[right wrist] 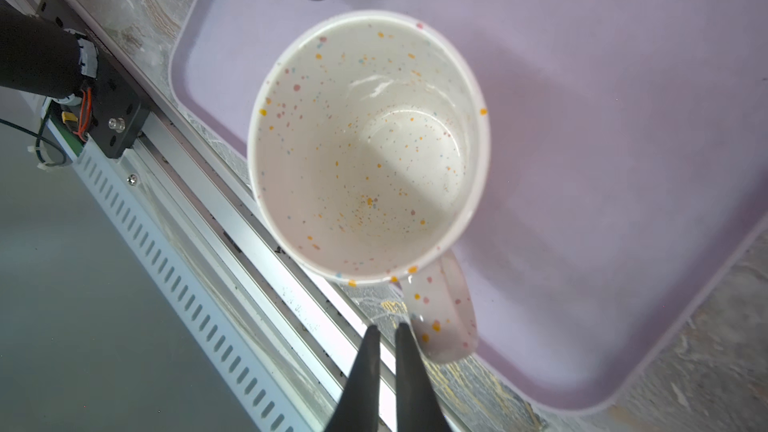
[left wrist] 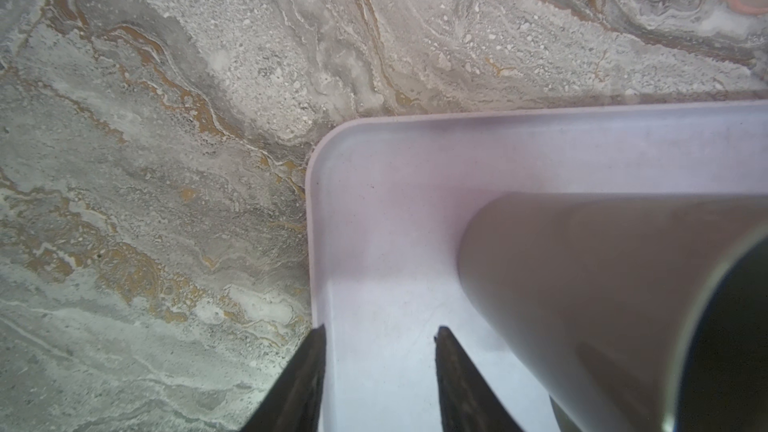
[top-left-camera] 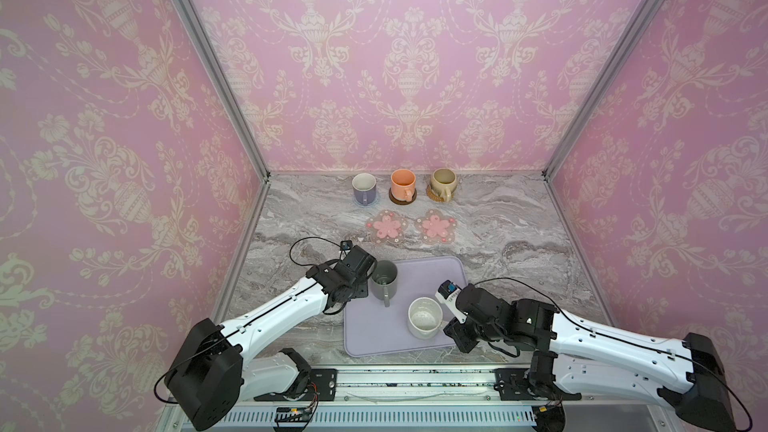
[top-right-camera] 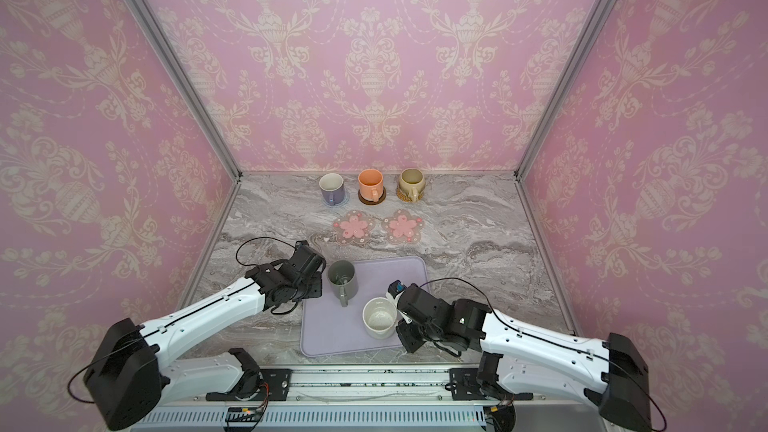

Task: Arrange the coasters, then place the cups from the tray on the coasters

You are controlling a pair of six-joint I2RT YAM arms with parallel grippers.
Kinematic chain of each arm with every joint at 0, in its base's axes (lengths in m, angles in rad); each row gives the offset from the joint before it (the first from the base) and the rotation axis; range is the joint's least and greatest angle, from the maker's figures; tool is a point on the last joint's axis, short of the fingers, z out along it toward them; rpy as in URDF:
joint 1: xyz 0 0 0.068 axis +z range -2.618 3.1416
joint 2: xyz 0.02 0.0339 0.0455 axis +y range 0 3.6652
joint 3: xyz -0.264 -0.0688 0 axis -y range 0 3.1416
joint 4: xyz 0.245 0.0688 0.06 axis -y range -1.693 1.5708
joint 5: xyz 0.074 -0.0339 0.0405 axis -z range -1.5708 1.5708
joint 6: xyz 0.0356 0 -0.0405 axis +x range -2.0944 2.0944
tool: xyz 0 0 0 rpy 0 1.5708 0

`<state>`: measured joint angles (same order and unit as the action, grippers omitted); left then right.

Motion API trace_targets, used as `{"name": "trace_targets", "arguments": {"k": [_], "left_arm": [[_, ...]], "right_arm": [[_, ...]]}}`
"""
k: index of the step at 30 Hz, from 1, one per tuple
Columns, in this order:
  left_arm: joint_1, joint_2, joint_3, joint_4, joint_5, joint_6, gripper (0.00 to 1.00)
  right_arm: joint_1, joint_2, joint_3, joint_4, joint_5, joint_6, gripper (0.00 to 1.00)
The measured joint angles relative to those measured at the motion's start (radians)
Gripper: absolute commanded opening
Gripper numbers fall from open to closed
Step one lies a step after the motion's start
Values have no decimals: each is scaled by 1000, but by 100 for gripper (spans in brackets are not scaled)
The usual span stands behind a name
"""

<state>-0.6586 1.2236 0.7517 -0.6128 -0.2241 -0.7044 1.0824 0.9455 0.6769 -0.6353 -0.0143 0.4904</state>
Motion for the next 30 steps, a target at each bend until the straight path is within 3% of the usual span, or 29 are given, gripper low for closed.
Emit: {"name": "trace_targets", "arguments": {"k": [2,7,30], "left_arm": [[0,0,-2,0,0,0,46],[0,0,-2,4,0,0,46],[0,1,-2,7,0,0,46]], "right_arm": [[0,-23,10,-20,26,-6,30],[0,-39,14,-66,69,-29,39],[0,157,29,-3,71,-101,41]]}}
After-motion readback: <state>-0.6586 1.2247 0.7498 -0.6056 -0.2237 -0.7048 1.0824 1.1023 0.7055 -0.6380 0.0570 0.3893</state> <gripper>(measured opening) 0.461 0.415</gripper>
